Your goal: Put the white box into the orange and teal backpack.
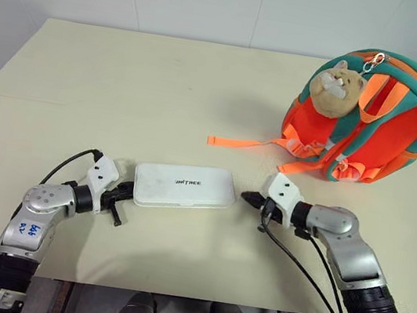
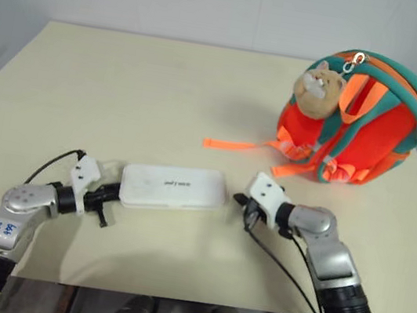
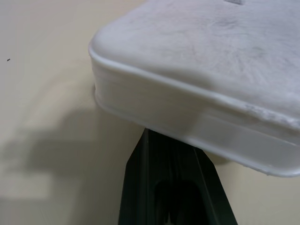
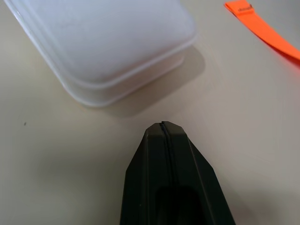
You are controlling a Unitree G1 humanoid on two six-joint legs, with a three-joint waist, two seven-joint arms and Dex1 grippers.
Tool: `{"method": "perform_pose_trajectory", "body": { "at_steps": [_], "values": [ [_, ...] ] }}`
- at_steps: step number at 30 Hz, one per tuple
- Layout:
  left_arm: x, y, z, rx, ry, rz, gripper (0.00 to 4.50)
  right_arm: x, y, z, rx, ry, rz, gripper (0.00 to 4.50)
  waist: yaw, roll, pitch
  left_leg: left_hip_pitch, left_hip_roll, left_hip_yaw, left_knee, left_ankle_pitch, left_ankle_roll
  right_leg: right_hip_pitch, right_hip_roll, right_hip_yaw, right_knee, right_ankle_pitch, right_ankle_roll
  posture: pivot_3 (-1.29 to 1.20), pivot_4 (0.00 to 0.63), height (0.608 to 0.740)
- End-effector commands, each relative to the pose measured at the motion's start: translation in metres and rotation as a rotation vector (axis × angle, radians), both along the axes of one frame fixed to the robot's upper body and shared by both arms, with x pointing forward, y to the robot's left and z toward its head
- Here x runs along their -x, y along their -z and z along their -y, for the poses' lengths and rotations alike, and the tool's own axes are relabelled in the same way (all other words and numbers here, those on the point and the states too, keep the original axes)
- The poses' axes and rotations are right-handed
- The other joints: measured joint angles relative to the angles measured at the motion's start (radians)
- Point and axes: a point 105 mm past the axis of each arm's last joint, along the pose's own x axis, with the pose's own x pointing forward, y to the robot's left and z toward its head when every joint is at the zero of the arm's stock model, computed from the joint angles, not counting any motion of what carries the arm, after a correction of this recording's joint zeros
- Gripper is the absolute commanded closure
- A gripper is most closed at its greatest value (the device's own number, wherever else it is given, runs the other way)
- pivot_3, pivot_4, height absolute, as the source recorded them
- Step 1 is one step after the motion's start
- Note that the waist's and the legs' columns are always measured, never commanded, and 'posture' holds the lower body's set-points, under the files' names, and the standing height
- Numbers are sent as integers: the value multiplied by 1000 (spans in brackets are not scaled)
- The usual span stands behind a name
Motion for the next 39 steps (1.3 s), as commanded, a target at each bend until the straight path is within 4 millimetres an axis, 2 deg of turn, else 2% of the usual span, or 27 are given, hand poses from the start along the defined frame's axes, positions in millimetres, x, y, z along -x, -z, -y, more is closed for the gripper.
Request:
{"method": "perform_pose_trajectory", "body": {
  "at_steps": [1, 6, 9, 12, 17, 20, 28, 34, 39],
  "values": [
    [2, 11, -26, -85, -94, -35, 4468, 3, -14, -1, -25, -4, 39, 4500, -4, 0, 0, 0, 0, 0, 0, 0, 0, 0, 0, 0, 0, 0, 0, 0, 150, 740],
    [6, 12, -67, -195, -225, -102, 4468, 3, -12, -9, -43, -22, 30, 4500, -7, 0, 0, 3, 1, 0, -1, 0, 0, 1, 1, 1, 1, 0, 0, 0, 150, 740],
    [8, 8, -77, -220, -259, -116, 4468, 2, -11, -13, -49, -31, 28, 4500, -9, 0, 0, 7, 1, 2, -3, 0, 0, 3, 1, 2, 1, 0, -1, 0, 150, 740],
    [9, 0, -73, -175, -249, -106, 4468, 1, -12, -16, -52, -40, 28, 4500, -8, 0, 0, 7, 1, 2, -4, 1, 0, 3, 1, 2, 1, 0, -1, 0, 150, 740],
    [27, -25, -37, 61, -101, -117, 4468, 0, -14, -20, -60, -54, 33, 4500, -4, 0, 0, 5, 1, 2, -5, 0, 0, 2, 0, 2, -2, 0, -1, 0, 150, 740],
    [32, -33, -27, 124, -74, -118, 4468, 1, -15, -21, -62, -60, 31, 4500, -1, -1, 0, 2, 1, 1, -5, 0, 0, 0, 0, 1, -2, 0, -1, 0, 150, 740],
    [29, -25, -7, 143, -51, -134, 4468, 6, -14, -28, -75, -75, 21, 4500, 2, -1, 0, 2, 0, 1, -5, 0, 0, 0, 0, 1, -3, 0, -1, 0, 150, 740],
    [26, -16, 0, 140, -37, -162, 4468, 11, -14, -26, -77, -71, 13, 4500, 2, -1, 0, 2, 0, 1, -5, 0, 0, 0, 0, 1, -3, 0, -1, 0, 150, 740],
    [24, -15, 10, 147, 9, -169, 4468, 18, -17, -22, -81, -64, 4, 4500, 3, -1, 0, 2, 0, 1, -5, 0, 0, 0, 0, 1, -3, 0, -1, 0, 150, 740]
  ]
}}
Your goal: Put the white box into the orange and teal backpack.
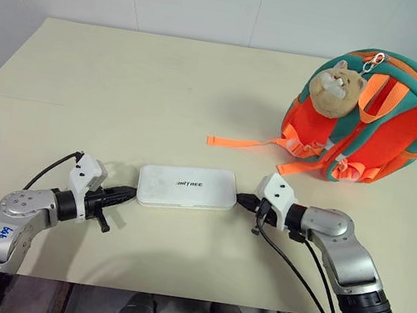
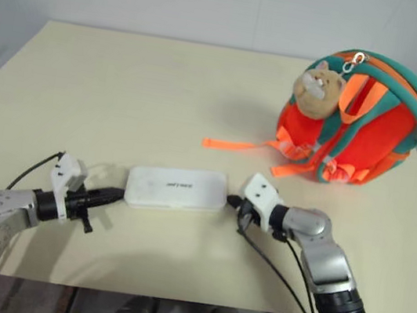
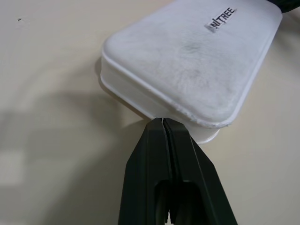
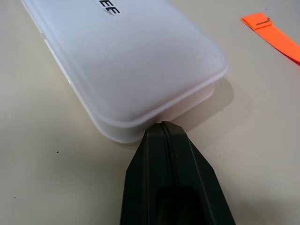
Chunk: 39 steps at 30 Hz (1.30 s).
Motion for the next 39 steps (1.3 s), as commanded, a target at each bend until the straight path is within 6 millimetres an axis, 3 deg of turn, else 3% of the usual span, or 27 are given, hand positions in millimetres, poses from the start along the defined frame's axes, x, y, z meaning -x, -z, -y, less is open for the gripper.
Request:
{"method": "perform_pose_trajectory", "body": {
  "at_steps": [1, 13, 25, 29, 30, 33, 39],
  "values": [
    [1, -4, 17, 13, 77, 22, 4468, 10, -16, -4, -36, -34, 33, 4500, 3, 0, 0, 0, 0, 0, 0, 0, 0, 0, 0, 0, 0, 0, 0, 0, 150, 740],
    [12, 1, 38, 28, 198, -23, 4468, 31, -12, 20, -8, 27, -25, 4500, 21, 0, 0, -1, 0, 0, 0, 0, 0, 0, 0, 0, -2, 0, 0, 0, 150, 740],
    [16, 6, 35, -4, 213, -40, 4468, 49, -6, 29, 17, 40, -100, 4500, 21, 0, 0, -1, 0, 0, 0, 0, 0, 0, 0, 0, -2, 0, 0, 0, 150, 740],
    [20, 6, 21, -43, 206, -67, 4468, 48, -4, 47, 32, 90, -134, 4500, 21, 0, 0, -2, 0, 0, 0, 0, 0, 0, 0, 0, -4, 0, 0, 0, 150, 740],
    [21, 6, 15, -55, 201, -86, 4496, 47, -5, 52, 42, 92, -137, 4331, 21, 0, 0, -2, 0, 0, 0, 0, 0, 0, 0, 0, -5, 0, 0, 0, 150, 740],
    [22, 7, 0, -99, 187, -131, 3869, 51, -8, 62, 59, 63, -171, 3573, 21, -1, 0, -3, 0, 0, 0, 0, 0, 0, 0, -1, -6, 1, 0, 0, 150, 740],
    [8, -8, -22, -59, 141, -167, 2078, 53, -21, 77, 30, 71, -221, 1534, 21, 0, 0, -3, 0, 1, 0, 0, 1, 0, 0, -1, -7, 1, 0, 0, 150, 740]
  ]
}}
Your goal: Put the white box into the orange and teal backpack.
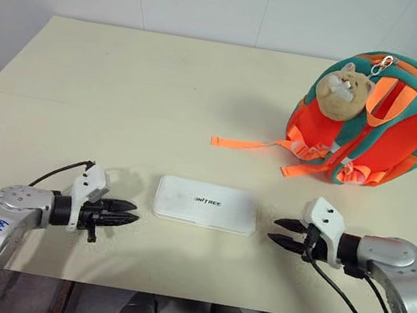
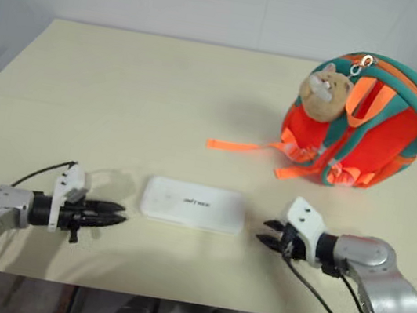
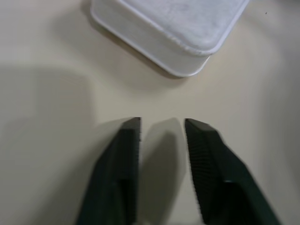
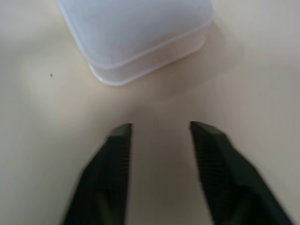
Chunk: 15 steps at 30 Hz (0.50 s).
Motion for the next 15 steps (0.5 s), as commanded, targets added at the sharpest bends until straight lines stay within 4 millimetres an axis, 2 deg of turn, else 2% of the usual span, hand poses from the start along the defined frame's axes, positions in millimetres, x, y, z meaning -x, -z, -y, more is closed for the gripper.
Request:
{"method": "perform_pose_trajectory", "body": {
  "at_steps": [1, 4, 5, 7, 11, 15],
  "values": [
    [-13, -13, -14, 64, -68, -36, 1790, 1, -19, 4, -73, 15, -26, 1196, 0, 0, 0, 0, 0, 0, 0, 0, 0, 0, 0, 0, 0, 0, 0, 0, 150, 740],
    [-17, -16, -13, 113, -68, -118, 872, 4, -28, 0, -155, 37, -114, 201, -1, 0, 0, -1, 0, 0, 1, 0, 0, 0, 0, 0, 0, 1, 0, 0, 150, 740],
    [-17, -17, -12, 128, -56, -142, 560, 3, -30, -1, -186, 61, -146, 0, -2, 0, 0, -1, 0, 0, 1, 0, 0, 0, 0, 0, 0, 1, 1, 0, 150, 740],
    [-16, -20, -6, 171, -30, -212, 16, 1, -35, -3, -244, 109, -208, 0, -2, 0, 0, -1, 0, 0, 1, 0, 0, -1, 0, 0, 0, 1, 1, 0, 150, 740],
    [-13, -25, 7, 250, 7, -386, 16, -2, -42, -9, -328, 187, -326, 0, -1, 0, 0, -3, 0, -1, 0, 0, 0, -2, 0, -1, 0, 1, 0, 0, 150, 740],
    [-19, -25, 15, 293, -20, -485, 16, -2, -45, -17, -354, 228, -393, 0, -1, 0, 0, -3, 0, -1, 1, 0, 0, -2, 0, -1, 0, 1, 0, 0, 150, 740]
  ]
}}
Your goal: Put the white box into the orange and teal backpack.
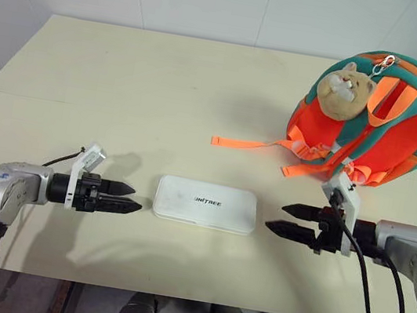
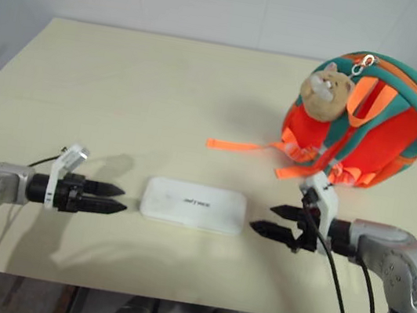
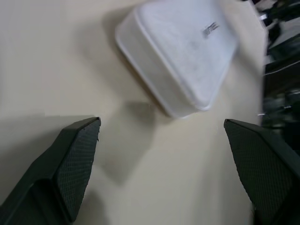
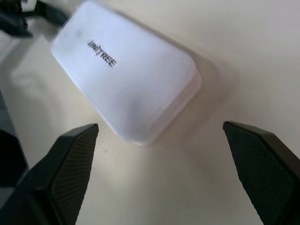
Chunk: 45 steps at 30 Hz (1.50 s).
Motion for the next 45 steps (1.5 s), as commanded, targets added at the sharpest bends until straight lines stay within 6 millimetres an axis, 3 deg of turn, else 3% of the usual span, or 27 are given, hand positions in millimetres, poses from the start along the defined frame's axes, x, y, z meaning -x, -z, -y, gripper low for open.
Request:
{"method": "perform_pose_trajectory", "body": {
  "at_steps": [1, 17, 25, 32, 45],
  "values": [
    [-5, 1, 5, 29, -27, -100, 16, 3, -6, -5, -18, 28, -47, 0, 1, 0, 0, 0, 0, 0, 0, 0, 0, 0, 0, 0, 0, 0, 0, 0, 150, 740],
    [-19, 19, 39, 49, -42, -313, 16, -3, 0, -31, -32, 6, -105, 0, 3, 0, 0, 0, -1, 0, 1, 0, 0, 0, -1, 0, 0, 0, 1, 0, 150, 740],
    [-11, 27, 58, 51, 24, -373, 16, -6, 3, -38, -30, 0, -118, 0, 4, 0, 0, 0, -1, 0, 1, 0, 0, 0, -1, 0, 0, 0, 1, 0, 150, 740],
    [-11, 23, 60, 79, 24, -389, 16, -3, 5, -38, -34, -2, -121, 0, 3, 1, 0, 0, -1, 0, 1, 0, 0, 0, -1, 0, 0, 0, 1, 0, 150, 740],
    [-8, 14, 83, 205, 62, -456, 16, -5, 4, -47, -54, -31, -97, 0, 2, 1, 0, -1, -1, 0, 1, 0, 0, 0, -1, 0, 0, 0, 1, 0, 150, 740]
  ]
}}
